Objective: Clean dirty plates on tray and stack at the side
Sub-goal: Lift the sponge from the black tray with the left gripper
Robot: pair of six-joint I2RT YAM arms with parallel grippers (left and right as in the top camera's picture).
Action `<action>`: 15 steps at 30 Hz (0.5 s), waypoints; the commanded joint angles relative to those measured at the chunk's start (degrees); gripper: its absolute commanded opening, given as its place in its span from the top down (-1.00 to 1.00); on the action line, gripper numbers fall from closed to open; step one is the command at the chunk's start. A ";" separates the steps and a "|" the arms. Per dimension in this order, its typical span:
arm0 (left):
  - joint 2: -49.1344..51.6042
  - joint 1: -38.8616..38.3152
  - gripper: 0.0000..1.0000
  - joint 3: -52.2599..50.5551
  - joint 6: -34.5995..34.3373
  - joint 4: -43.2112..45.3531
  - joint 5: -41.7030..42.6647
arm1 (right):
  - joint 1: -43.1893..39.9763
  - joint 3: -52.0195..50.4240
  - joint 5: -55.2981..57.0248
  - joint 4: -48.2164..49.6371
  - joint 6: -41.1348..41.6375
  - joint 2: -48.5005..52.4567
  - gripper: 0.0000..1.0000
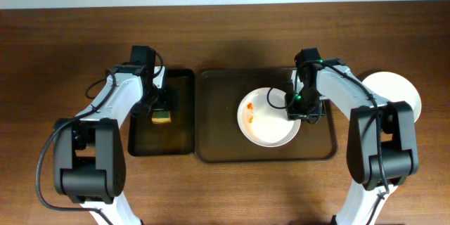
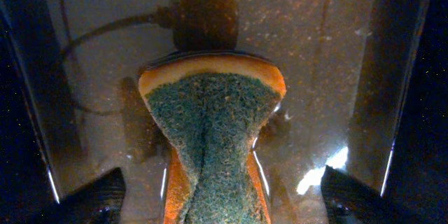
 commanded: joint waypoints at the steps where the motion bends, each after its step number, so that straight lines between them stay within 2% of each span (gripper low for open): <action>1: 0.15 -0.07 -0.48 0.68 0.20 0.11 0.61 | -0.09 -0.50 -0.09 0.48 0.24 -0.13 0.55; 2: 0.26 -0.07 -0.46 0.68 0.20 0.11 0.61 | -0.07 -0.52 -0.09 0.44 0.24 -0.13 0.81; 3: 0.48 -0.07 -0.26 0.68 0.20 0.20 0.61 | 0.02 -0.52 -0.09 0.35 0.24 -0.13 0.92; 5: 1.25 -0.07 -0.04 0.68 0.20 0.90 0.61 | 0.04 -0.52 -0.11 0.28 0.24 -0.13 0.92; 6: 1.70 -0.07 0.10 0.68 0.20 1.20 0.61 | 0.04 -0.52 -0.11 0.28 0.24 -0.13 0.92; 7: 2.12 -0.07 0.35 0.68 0.20 1.22 0.61 | 0.04 -0.52 -0.11 0.28 0.24 -0.13 0.92; 9: 2.27 -0.07 0.61 0.70 0.20 1.46 0.61 | 0.04 -0.52 -0.11 0.28 0.24 -0.13 0.92; 11: 2.27 -0.07 0.63 1.31 0.20 1.53 0.61 | 0.04 -0.52 -0.11 0.33 0.24 -0.13 0.87; 12: 2.25 -0.07 0.59 1.36 0.20 1.53 0.61 | 0.04 -0.50 -0.11 0.31 0.24 -0.13 0.76; 15: 2.29 -0.11 0.37 1.31 0.20 0.87 0.61 | 0.04 -0.52 -0.09 0.33 0.24 -0.13 0.76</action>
